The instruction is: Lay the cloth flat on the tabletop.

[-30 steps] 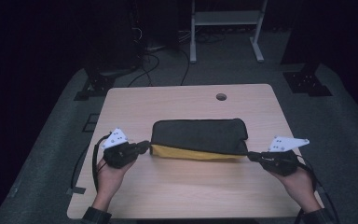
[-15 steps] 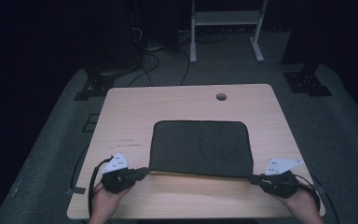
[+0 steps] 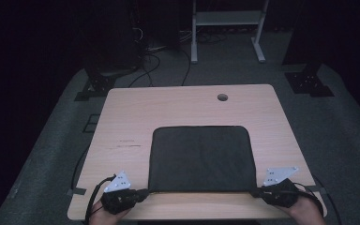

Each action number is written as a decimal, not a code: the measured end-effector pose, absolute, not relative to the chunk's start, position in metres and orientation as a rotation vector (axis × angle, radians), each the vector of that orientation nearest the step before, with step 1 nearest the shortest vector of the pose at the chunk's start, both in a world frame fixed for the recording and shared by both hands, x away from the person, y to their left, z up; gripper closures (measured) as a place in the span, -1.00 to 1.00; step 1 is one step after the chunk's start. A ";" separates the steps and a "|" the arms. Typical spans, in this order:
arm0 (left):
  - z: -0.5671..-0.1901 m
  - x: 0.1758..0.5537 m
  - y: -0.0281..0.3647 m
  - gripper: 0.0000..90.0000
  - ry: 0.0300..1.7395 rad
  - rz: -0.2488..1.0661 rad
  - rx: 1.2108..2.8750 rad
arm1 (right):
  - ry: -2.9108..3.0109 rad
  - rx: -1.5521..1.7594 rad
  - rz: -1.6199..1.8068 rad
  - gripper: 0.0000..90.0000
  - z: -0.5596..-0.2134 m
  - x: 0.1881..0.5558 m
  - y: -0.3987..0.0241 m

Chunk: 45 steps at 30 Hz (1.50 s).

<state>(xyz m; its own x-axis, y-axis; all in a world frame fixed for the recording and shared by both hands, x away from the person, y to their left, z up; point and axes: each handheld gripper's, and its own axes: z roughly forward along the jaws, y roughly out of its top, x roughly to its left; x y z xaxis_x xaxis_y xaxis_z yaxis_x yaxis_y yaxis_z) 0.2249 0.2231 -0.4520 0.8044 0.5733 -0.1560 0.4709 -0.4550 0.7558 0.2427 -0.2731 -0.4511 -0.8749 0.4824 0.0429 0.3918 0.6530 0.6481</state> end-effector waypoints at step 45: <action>-0.467 0.319 0.229 -0.80 1.008 0.402 2.032 | 2.138 1.450 0.894 -0.95 -0.485 0.329 -0.351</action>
